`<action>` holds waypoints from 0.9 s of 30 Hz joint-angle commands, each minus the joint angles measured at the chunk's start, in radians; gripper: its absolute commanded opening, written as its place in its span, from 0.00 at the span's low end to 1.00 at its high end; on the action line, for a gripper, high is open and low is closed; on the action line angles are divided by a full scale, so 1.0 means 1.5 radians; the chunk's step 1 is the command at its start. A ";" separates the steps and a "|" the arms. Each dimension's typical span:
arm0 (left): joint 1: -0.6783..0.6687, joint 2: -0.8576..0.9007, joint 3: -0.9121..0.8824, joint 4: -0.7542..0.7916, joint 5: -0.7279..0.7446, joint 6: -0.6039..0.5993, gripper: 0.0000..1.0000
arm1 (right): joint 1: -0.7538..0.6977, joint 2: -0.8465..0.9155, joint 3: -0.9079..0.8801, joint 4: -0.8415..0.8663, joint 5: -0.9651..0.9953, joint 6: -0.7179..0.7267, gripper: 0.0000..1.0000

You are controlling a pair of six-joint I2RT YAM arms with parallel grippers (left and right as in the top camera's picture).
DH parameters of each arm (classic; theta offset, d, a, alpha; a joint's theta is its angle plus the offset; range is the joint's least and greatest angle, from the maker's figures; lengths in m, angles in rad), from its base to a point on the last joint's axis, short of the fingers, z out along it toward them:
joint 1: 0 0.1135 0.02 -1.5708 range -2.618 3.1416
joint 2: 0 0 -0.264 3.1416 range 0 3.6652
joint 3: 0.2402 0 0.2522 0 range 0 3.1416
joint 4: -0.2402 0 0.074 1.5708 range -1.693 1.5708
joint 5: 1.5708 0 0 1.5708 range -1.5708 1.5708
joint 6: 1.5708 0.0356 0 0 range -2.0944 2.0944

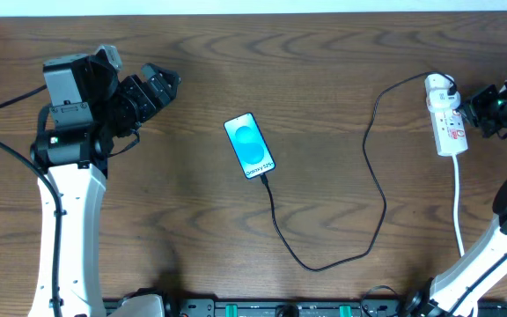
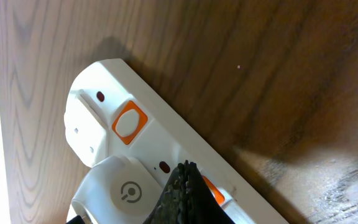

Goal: Plug charger to phone and switch on socket

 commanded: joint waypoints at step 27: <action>0.002 -0.001 0.001 0.000 -0.007 0.002 0.98 | 0.072 0.024 -0.014 -0.049 -0.111 0.016 0.01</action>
